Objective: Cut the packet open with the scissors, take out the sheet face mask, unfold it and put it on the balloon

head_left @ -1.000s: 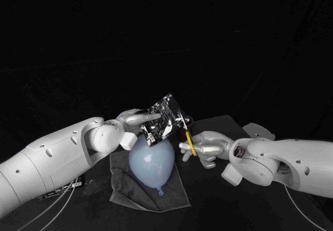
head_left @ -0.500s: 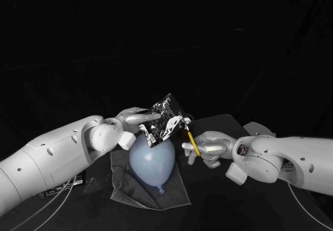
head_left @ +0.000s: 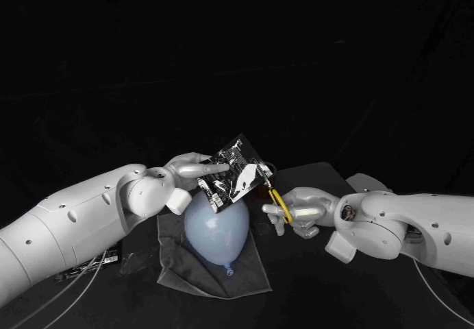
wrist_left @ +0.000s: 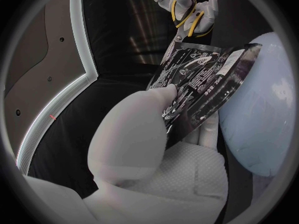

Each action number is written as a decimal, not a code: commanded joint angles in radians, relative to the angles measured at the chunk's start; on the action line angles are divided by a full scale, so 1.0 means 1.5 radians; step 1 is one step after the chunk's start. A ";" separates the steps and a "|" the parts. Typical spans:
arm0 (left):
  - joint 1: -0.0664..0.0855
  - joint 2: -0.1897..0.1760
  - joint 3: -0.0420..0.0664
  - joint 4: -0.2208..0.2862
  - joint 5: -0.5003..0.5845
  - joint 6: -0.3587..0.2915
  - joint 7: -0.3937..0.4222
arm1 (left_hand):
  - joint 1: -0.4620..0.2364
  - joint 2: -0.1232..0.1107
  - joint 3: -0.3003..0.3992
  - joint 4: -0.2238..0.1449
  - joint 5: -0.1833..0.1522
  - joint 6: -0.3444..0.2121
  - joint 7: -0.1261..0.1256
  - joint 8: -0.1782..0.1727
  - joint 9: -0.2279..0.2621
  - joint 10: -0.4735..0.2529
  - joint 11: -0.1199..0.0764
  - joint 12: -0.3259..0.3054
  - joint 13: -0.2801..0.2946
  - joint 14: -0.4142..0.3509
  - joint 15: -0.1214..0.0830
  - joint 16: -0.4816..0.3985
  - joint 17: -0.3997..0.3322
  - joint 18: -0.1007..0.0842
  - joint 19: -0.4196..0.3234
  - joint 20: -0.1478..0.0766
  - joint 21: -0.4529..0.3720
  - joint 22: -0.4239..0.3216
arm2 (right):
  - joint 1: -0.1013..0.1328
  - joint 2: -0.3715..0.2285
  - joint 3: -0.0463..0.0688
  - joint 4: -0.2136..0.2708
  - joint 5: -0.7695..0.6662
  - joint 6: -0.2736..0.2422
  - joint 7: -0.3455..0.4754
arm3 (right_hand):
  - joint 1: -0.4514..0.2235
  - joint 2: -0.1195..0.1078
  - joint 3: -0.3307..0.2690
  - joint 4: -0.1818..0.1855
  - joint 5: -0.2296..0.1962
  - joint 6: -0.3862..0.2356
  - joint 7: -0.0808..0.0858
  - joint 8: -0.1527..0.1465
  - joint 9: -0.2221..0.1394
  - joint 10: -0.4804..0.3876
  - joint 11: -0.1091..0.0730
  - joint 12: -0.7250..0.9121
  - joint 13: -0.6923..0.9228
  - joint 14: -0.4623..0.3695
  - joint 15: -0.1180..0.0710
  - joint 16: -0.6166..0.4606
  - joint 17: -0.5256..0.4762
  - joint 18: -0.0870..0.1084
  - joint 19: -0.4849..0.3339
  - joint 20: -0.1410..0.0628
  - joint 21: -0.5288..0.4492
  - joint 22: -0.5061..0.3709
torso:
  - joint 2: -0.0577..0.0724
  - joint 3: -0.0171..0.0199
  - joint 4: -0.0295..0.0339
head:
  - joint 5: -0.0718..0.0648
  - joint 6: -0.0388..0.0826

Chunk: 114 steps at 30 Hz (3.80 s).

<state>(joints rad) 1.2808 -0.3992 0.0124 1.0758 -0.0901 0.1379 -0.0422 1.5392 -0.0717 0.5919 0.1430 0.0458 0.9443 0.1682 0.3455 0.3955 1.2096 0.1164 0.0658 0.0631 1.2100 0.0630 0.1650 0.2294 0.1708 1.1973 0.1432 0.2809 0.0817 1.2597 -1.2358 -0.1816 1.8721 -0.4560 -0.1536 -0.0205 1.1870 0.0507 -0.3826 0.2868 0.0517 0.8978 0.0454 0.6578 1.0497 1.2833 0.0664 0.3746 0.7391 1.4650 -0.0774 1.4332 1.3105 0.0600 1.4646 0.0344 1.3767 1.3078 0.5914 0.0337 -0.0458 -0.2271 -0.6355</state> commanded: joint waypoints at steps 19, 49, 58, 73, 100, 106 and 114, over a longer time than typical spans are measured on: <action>0.000 -0.002 0.001 -0.007 -0.090 0.085 0.010 | -0.003 0.008 0.003 -0.006 0.002 0.000 0.004 0.004 0.051 0.000 0.000 -0.001 0.001 0.007 -0.001 0.002 0.003 0.008 0.008 -0.001 0.003 -0.001 | 0.007 -0.011 0.001 -0.005 -0.009 0.039 0.012 | -0.024 -0.055 0.062 0.004 -0.002 -0.100 0.079 -0.168 -0.077 -0.089 0.017 -0.160 -0.140 0.011 0.063 -0.026 -0.036 0.006 -0.048 0.059 -0.071 0.112 | 0.000 -0.0003 0.0002 | -0.001 0.004; 0.002 -0.002 0.001 -0.019 -0.257 0.152 0.052 | -0.042 0.036 0.014 -0.030 0.002 -0.027 -0.016 0.011 0.103 0.097 -0.031 0.027 0.026 0.097 -0.036 0.065 0.072 0.007 0.092 -0.035 0.049 0.016 | 0.018 -0.027 0.000 -0.005 -0.019 0.112 -0.004 | -0.023 -0.051 0.076 0.002 -0.002 -0.047 0.065 -0.177 -0.102 -0.038 0.004 -0.157 -0.184 0.011 0.053 -0.023 -0.038 0.006 -0.045 0.052 -0.066 0.113 | 0.000 -0.0002 0.0004 | 0.000 -0.002; 0.002 -0.003 0.001 -0.022 -0.269 0.170 0.055 | -0.049 0.038 0.014 -0.033 0.001 -0.027 -0.019 0.015 0.116 0.106 -0.034 0.032 0.038 0.102 -0.040 0.078 0.089 0.007 0.098 -0.039 0.056 0.020 | 0.019 -0.029 -0.001 -0.007 -0.018 0.117 -0.008 | -0.015 -0.040 0.061 0.002 -0.002 -0.023 0.053 -0.165 -0.100 -0.004 -0.008 -0.141 -0.180 0.015 0.043 -0.019 -0.033 0.003 -0.037 0.043 -0.054 0.117 | 0.000 -0.0004 0.0006 | 0.001 -0.005; 0.003 -0.007 0.001 -0.021 -0.270 0.181 0.052 | -0.052 0.039 0.016 -0.035 0.002 -0.027 -0.020 0.016 0.124 0.108 -0.035 0.036 0.047 0.102 -0.042 0.085 0.100 0.007 0.100 -0.041 0.059 0.022 | 0.019 -0.024 -0.001 -0.012 -0.017 0.091 -0.001 | 0.042 0.041 -0.047 0.000 -0.002 0.030 -0.008 -0.032 0.045 0.087 -0.066 0.152 0.108 0.040 -0.009 0.008 0.018 -0.013 0.008 -0.007 0.018 0.140 | 0.000 -0.0003 0.0010 | -0.003 -0.003; 0.003 -0.010 0.001 -0.009 -0.276 0.197 0.047 | -0.054 0.039 0.017 -0.036 0.002 -0.027 -0.020 0.017 0.129 0.109 -0.036 0.037 0.052 0.102 -0.042 0.089 0.107 0.007 0.101 -0.041 0.061 0.023 | 0.019 0.002 -0.002 -0.016 -0.015 0.052 0.012 | -0.029 -0.111 0.127 0.006 -0.002 -0.125 0.102 -0.247 -0.068 -0.147 0.039 -0.178 -0.179 0.000 0.082 -0.029 -0.055 0.010 -0.060 0.076 -0.086 0.106 | 0.000 0.0001 0.0007 | -0.005 0.004; 0.003 -0.011 0.001 -0.004 -0.289 0.201 0.050 | -0.055 0.039 0.017 -0.037 0.002 -0.027 -0.020 0.017 0.130 0.109 -0.036 0.038 0.053 0.102 -0.043 0.090 0.108 0.007 0.101 -0.042 0.062 0.023 | 0.019 0.005 -0.002 -0.021 -0.007 0.050 0.014 | -0.033 -0.105 0.135 0.006 -0.002 -0.115 0.100 -0.243 -0.071 -0.142 0.038 -0.176 -0.189 0.000 0.081 -0.028 -0.056 0.010 -0.060 0.076 -0.086 0.106 | 0.000 0.0000 0.0005 | -0.005 0.003; 0.003 -0.015 0.001 -0.006 -0.296 0.198 0.056 | -0.056 0.039 0.018 -0.037 0.002 -0.027 -0.020 0.017 0.132 0.109 -0.036 0.038 0.055 0.102 -0.043 0.091 0.110 0.007 0.102 -0.042 0.062 0.024 | 0.019 -0.003 -0.002 -0.028 0.000 0.073 0.004 | -0.031 -0.094 0.137 0.005 -0.002 -0.098 0.093 -0.231 -0.073 -0.120 0.031 -0.166 -0.202 0.001 0.076 -0.026 -0.056 0.009 -0.057 0.073 -0.080 0.107 | 0.000 -0.0003 -0.0002 | -0.004 0.003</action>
<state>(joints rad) 1.2863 -0.4222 0.0151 1.0640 -0.5139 0.4004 0.0328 1.4554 -0.0236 0.6004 0.1097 0.0457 0.8989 0.1387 0.3655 0.5140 1.3484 0.0823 0.1163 0.1445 1.3638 0.0055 0.2951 0.3938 0.1646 1.3440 0.0789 0.3677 0.1156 1.2863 -1.2390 -0.1868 1.8330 -0.4693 -0.0637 -0.0238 1.1396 -0.0970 -0.1815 0.2966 0.0485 0.7462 0.1828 0.3058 0.9403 1.1005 0.1126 0.1218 0.4373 1.4664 0.0394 1.3924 1.2278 0.0686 1.3786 0.1455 1.2524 1.3075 0.5916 0.0335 -0.0453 -0.2333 -0.6308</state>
